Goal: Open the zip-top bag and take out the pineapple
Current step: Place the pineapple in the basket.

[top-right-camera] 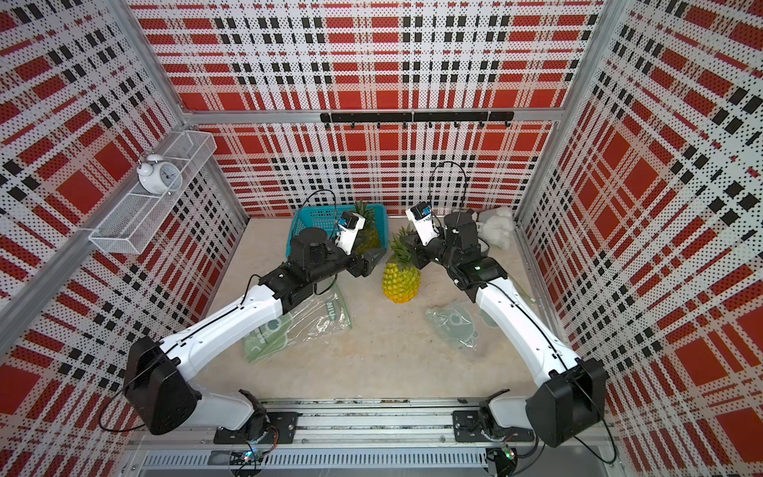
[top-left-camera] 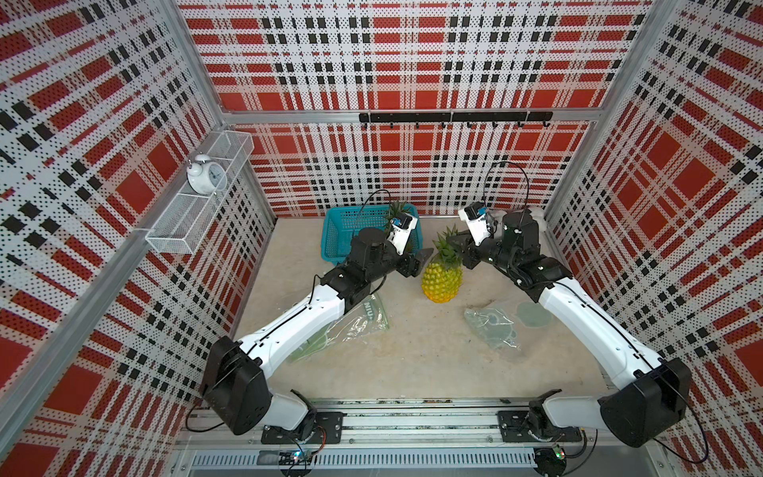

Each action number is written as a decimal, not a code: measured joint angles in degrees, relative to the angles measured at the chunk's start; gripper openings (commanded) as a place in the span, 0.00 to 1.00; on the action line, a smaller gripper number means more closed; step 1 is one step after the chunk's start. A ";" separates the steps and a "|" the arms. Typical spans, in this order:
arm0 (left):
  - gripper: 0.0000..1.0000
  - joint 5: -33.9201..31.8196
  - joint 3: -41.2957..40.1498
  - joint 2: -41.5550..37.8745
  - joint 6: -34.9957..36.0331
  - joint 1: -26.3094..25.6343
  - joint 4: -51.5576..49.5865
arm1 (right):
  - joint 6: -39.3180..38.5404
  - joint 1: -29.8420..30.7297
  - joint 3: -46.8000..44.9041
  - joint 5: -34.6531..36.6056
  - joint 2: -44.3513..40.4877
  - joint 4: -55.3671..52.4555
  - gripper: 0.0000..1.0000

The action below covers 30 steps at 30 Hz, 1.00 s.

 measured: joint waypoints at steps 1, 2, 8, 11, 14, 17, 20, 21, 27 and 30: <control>0.80 1.16 0.00 0.22 0.42 0.00 0.00 | -0.02 0.07 0.00 -0.28 0.00 -0.17 0.00; 0.80 2.64 0.02 0.59 0.85 0.00 0.00 | -0.02 0.13 0.00 -0.52 0.00 -0.33 0.00; 0.79 8.37 0.28 3.48 2.14 -0.02 -0.13 | -0.02 1.22 0.02 -1.64 0.00 -0.70 0.00; 0.77 9.86 0.90 4.90 2.47 -0.02 -0.22 | 0.02 1.95 0.04 -2.43 0.00 -0.66 0.00; 0.74 10.99 1.81 6.25 2.86 -0.07 -0.37 | 0.02 2.40 0.04 -3.19 0.00 -0.70 0.00; 0.69 11.98 2.49 6.88 2.91 -0.15 -0.35 | 0.02 2.58 0.04 -3.80 0.00 -0.85 0.00; 0.55 12.61 2.69 7.21 3.02 -0.42 -0.22 | 0.02 2.73 0.04 -4.22 0.00 -0.92 0.00; 0.52 12.85 2.71 7.28 3.08 -0.44 -0.09 | 0.07 2.73 0.04 -4.24 0.00 -1.07 0.00; 0.11 14.36 2.73 7.69 2.78 -1.01 0.90 | 0.22 2.71 0.04 -4.13 0.00 -1.31 0.00; 0.00 14.60 2.71 7.78 2.62 -1.03 1.46 | 0.17 2.64 0.04 -3.63 0.00 -1.27 0.00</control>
